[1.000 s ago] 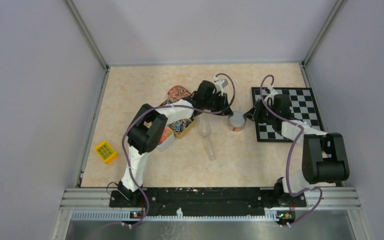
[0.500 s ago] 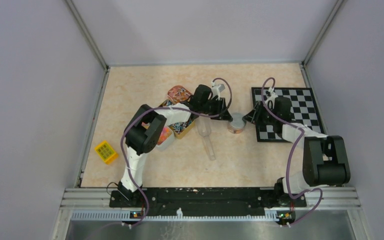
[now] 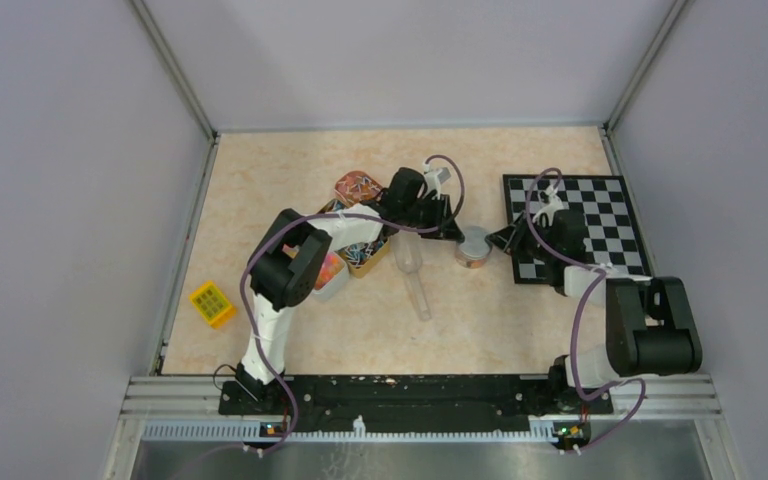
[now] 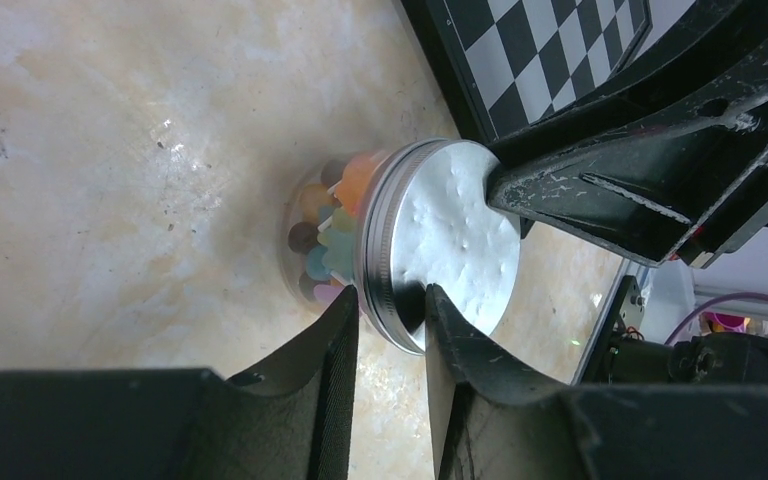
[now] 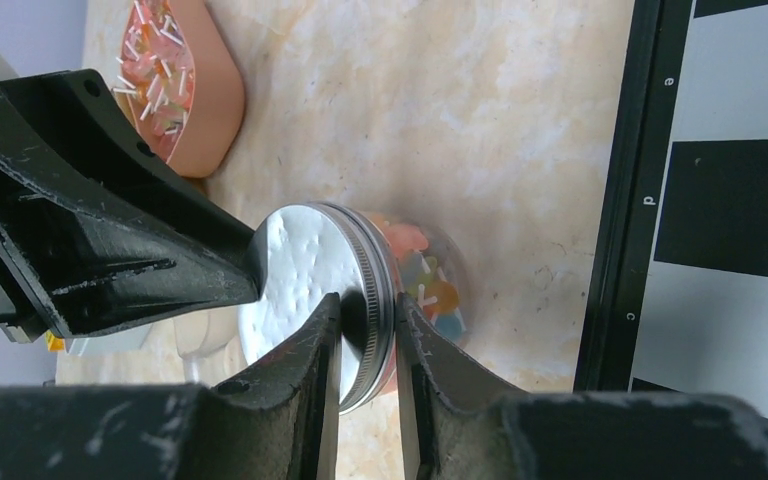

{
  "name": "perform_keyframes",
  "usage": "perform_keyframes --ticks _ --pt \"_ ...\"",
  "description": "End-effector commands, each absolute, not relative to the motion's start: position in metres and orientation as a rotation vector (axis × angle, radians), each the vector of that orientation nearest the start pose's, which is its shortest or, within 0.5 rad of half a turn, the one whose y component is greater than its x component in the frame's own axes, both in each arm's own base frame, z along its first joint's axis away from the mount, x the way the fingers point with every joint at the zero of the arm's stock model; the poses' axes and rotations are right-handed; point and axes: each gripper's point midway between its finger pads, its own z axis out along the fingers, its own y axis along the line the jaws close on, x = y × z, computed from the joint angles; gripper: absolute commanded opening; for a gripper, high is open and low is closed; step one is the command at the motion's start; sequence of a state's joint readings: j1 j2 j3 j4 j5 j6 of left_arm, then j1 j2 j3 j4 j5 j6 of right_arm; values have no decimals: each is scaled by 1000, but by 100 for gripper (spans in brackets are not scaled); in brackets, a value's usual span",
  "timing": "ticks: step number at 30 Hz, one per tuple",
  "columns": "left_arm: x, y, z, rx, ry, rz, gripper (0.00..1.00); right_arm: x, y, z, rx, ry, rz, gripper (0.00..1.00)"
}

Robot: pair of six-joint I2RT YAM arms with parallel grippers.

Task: Pack the candies
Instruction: Close the bottle lid on the packing bottle.

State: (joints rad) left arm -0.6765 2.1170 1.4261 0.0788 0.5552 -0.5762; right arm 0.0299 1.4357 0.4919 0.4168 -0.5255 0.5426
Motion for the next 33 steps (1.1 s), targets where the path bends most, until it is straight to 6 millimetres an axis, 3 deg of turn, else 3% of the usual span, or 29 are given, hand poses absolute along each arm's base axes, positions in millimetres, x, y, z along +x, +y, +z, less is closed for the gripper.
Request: perform_keyframes --ticks 1,5,10,14,18,21,26,33 --pt "303 -380 -21 402 2722 -1030 32 303 127 25 276 2312 950 19" --pt "294 -399 12 391 2652 -1256 33 335 132 54 186 2242 976 22" --pt "304 -409 53 383 2559 -1317 42 366 128 71 164 2206 951 28" --pt "317 -416 74 388 2490 -1354 49 386 116 99 180 2157 909 48" --pt "333 -417 88 380 2440 -1367 55 398 115 139 158 2114 913 59" --pt "344 -417 99 382 2405 -1372 57 393 114 151 180 2126 908 61" --pt "362 -415 106 408 2358 -1345 59 355 116 128 222 2236 937 56" --pt "359 -416 87 419 2395 -1353 52 330 120 110 227 2266 956 43"
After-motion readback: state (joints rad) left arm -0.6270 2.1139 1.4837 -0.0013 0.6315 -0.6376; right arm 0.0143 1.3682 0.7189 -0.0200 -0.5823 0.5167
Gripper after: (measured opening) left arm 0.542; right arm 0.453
